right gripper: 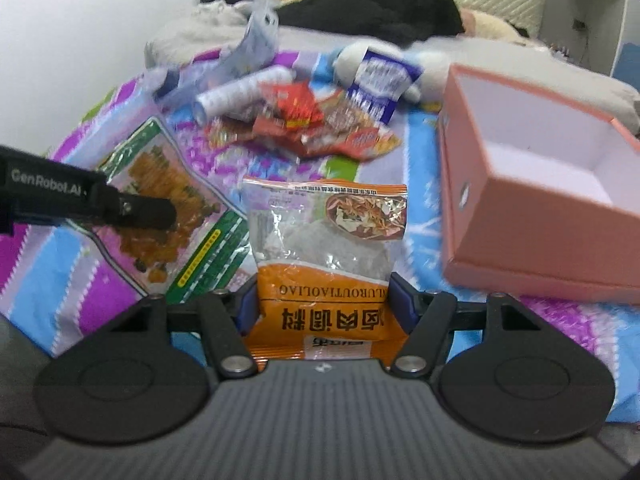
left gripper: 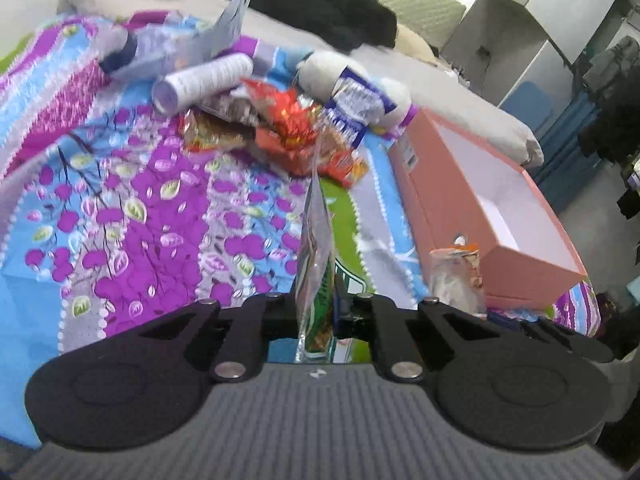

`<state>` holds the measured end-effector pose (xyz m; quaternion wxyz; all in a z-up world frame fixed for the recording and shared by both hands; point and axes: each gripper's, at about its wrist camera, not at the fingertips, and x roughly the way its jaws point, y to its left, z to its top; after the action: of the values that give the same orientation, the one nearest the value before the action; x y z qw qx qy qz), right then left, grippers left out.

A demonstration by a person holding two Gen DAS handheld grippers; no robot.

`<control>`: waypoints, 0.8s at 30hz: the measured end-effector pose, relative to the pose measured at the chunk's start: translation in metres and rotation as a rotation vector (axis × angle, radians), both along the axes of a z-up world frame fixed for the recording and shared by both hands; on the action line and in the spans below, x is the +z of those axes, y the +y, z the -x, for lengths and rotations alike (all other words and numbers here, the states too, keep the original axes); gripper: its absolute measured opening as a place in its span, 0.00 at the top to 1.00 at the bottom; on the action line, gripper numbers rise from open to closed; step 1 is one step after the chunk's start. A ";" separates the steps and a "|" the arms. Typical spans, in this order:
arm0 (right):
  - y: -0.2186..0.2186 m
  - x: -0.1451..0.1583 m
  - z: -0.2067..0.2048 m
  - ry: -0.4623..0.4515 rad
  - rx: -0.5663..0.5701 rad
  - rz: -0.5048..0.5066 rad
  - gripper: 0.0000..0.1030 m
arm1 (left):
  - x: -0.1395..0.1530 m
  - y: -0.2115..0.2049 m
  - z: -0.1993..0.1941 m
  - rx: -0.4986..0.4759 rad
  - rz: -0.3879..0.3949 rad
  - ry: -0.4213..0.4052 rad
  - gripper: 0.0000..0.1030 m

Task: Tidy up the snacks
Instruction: 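Carry both bags over the pink box and open both grippers to drop them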

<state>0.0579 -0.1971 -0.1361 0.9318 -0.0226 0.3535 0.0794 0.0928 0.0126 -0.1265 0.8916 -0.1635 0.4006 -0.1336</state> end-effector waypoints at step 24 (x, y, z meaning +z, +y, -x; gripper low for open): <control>-0.077 0.081 0.059 -0.149 -0.208 -0.032 0.35 | 0.084 -0.083 0.025 -0.136 0.003 -0.123 0.87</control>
<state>-0.0007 -0.2746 -0.0554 0.9589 0.0231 0.2823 -0.0140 0.0674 -0.0702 -0.0430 0.9030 -0.1286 0.3553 -0.2044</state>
